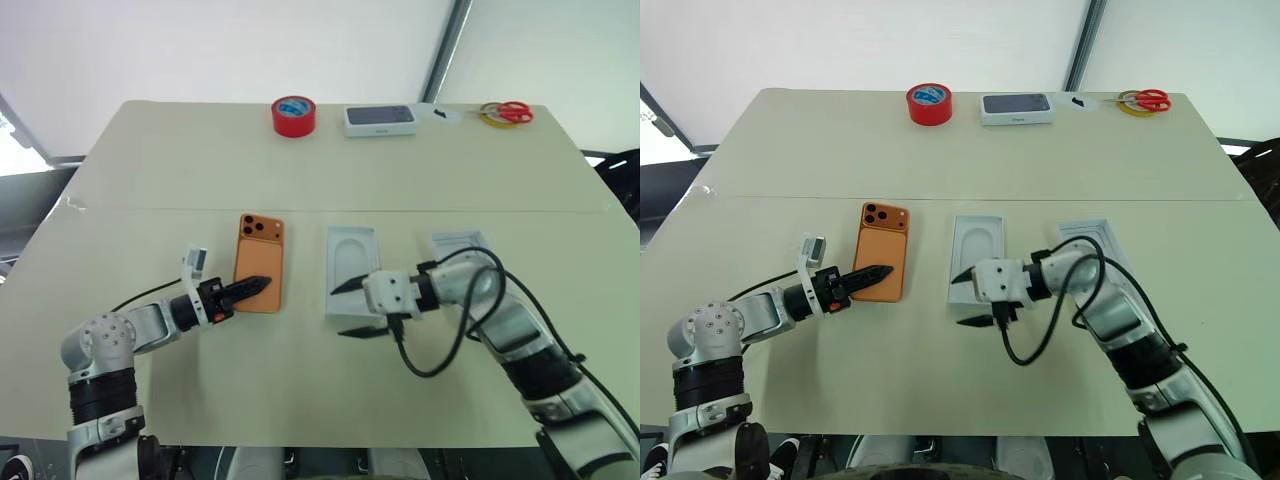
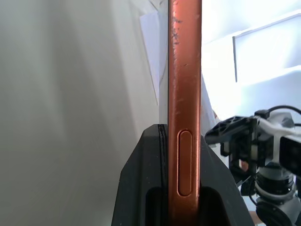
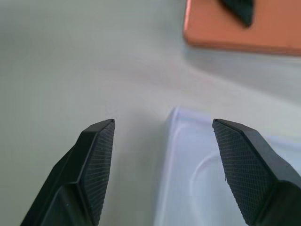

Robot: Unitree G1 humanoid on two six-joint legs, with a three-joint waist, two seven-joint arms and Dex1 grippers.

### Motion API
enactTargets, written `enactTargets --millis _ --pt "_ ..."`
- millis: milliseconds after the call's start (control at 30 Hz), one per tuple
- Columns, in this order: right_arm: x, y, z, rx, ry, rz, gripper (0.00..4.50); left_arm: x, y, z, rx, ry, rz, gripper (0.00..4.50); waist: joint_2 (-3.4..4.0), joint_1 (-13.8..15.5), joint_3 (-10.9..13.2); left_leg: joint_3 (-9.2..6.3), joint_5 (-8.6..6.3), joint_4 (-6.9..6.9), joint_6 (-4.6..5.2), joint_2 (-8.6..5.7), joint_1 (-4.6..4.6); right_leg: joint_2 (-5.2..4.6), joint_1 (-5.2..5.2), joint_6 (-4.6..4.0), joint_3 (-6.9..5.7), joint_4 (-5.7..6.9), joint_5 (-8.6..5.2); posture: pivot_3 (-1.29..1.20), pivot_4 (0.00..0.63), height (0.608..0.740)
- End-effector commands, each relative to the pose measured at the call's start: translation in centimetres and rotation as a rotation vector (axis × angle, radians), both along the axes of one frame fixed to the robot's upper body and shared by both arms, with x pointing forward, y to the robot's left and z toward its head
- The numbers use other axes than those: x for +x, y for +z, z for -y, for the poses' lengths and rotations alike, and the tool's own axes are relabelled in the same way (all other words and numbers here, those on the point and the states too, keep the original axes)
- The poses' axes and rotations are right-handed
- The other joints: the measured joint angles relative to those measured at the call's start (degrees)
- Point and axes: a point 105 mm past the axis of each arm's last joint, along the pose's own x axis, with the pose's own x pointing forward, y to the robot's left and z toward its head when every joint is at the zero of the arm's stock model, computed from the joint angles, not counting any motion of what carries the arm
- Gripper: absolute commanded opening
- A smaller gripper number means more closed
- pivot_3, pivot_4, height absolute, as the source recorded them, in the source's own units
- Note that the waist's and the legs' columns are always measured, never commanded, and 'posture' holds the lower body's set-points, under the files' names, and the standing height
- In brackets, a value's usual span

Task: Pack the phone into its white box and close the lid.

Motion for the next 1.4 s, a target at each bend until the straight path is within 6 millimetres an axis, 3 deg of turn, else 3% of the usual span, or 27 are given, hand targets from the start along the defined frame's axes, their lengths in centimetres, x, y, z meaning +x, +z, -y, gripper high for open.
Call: enactTargets --millis 33,167,200,267,433,667,767,833,1000,1133,1233,1300,1400 --pt "-0.5 0.2 -0.1 -0.006 0.022 0.065 3.44 0.2 1.8 0.2 -0.004 0.004 0.088 0.0 -0.01 0.1 0.0 0.0 0.0 0.0 0.0 0.0 0.0 0.0 0.0 0.0 0.0 0.0 0.0 0.0 0.15 0.73" --pt "0.3 -0.2 0.4 -0.026 -0.028 0.072 3.44 0.2 1.8 0.6 0.003 -0.012 0.089 0.0 -0.03 0.3 0.0 0.0 0.0 0.02 0.01 0.0 0.0 -0.01 0.02 0.0 0.0 -0.03 0.0 0.0 0.15 0.73" --pt "0.4 -0.4 0.6 -0.042 -0.034 0.074 3.21 0.3 1.8 0.6 0.011 -0.003 0.088 0.0 -0.03 0.3 0.0 0.0 0.0 0.03 0.01 0.0 0.0 -0.01 0.03 0.0 0.0 -0.05 0.0 0.0 0.15 0.73" --pt "0.5 -0.8 1.1 -0.066 -0.047 0.079 2.52 0.6 1.8 0.5 0.013 0.006 0.088 0.0 -0.07 0.4 0.1 -0.01 0.01 0.04 0.01 0.0 0.0 -0.02 0.05 -0.01 -0.01 -0.06 0.0 0.0 0.15 0.73" --pt "0.5 -0.3 0.6 -0.026 -0.066 0.051 0.03 1.0 2.5 1.0 0.016 0.005 0.109 0.0 -0.09 0.4 0.1 -0.03 0.01 0.06 0.01 0.0 0.0 -0.02 0.08 -0.01 -0.02 -0.08 0.0 0.0 0.15 0.73" --pt "2.4 1.6 -2.1 0.1 -0.167 0.028 0.03 3.5 5.2 3.3 -0.017 0.062 0.195 0.0 -0.17 0.5 0.1 -0.04 0.02 0.12 0.01 0.0 0.0 0.0 0.12 -0.01 -0.05 -0.06 0.0 0.0 0.15 0.73" --pt "3.7 1.2 -2.5 0.061 -0.212 0.074 0.03 4.0 6.1 4.6 -0.046 0.054 0.216 0.0 -0.19 0.4 0.1 -0.03 0.02 0.13 0.02 0.0 -0.01 0.03 0.12 0.0 -0.06 -0.07 0.0 0.0 0.15 0.73" --pt "4.6 1.1 -2.9 0.052 -0.253 0.095 0.03 4.3 6.2 5.3 -0.056 0.051 0.217 0.0 -0.2 0.4 0.1 -0.01 0.02 0.13 0.02 -0.02 -0.01 0.04 0.12 0.01 -0.06 -0.08 0.0 0.0 0.15 0.73" --pt "3.7 2.0 -3.9 0.106 -0.228 0.025 0.03 4.4 5.3 6.5 -0.084 0.025 0.158 0.0 -0.21 0.4 0.2 0.0 0.04 0.15 0.01 0.0 -0.01 0.09 0.11 0.01 -0.07 -0.06 0.0 0.0 0.15 0.73" --pt "2.7 3.8 -4.0 0.186 -0.207 -0.039 1.52 3.9 3.9 7.0 -0.067 -0.003 0.112 0.0 -0.23 0.5 0.2 0.0 0.04 0.16 0.02 0.0 -0.02 0.09 0.12 0.02 -0.07 -0.06 0.01 0.0 0.15 0.73" --pt "2.7 5.3 -3.2 0.218 -0.2 -0.037 3.12 4.2 3.7 7.2 -0.072 0.004 0.119 0.0 -0.24 0.5 0.2 -0.02 0.04 0.17 0.01 0.0 -0.02 0.1 0.13 0.02 -0.07 -0.05 0.01 0.0 0.15 0.73" --pt "3.4 5.9 -1.8 0.223 -0.224 -0.039 3.12 4.3 3.7 7.6 -0.076 -0.005 0.114 0.0 -0.27 0.6 0.2 -0.02 0.04 0.18 0.02 -0.01 -0.02 0.09 0.13 0.02 -0.07 -0.05 0.01 0.0 0.15 0.73" --pt "5.3 5.2 1.1 0.143 -0.303 0.025 3.12 4.4 3.6 8.2 -0.084 -0.014 0.103 0.0 -0.28 0.6 0.2 -0.01 0.03 0.19 0.03 -0.04 -0.02 0.07 0.16 0.02 -0.07 -0.07 0.01 0.0 0.15 0.73"
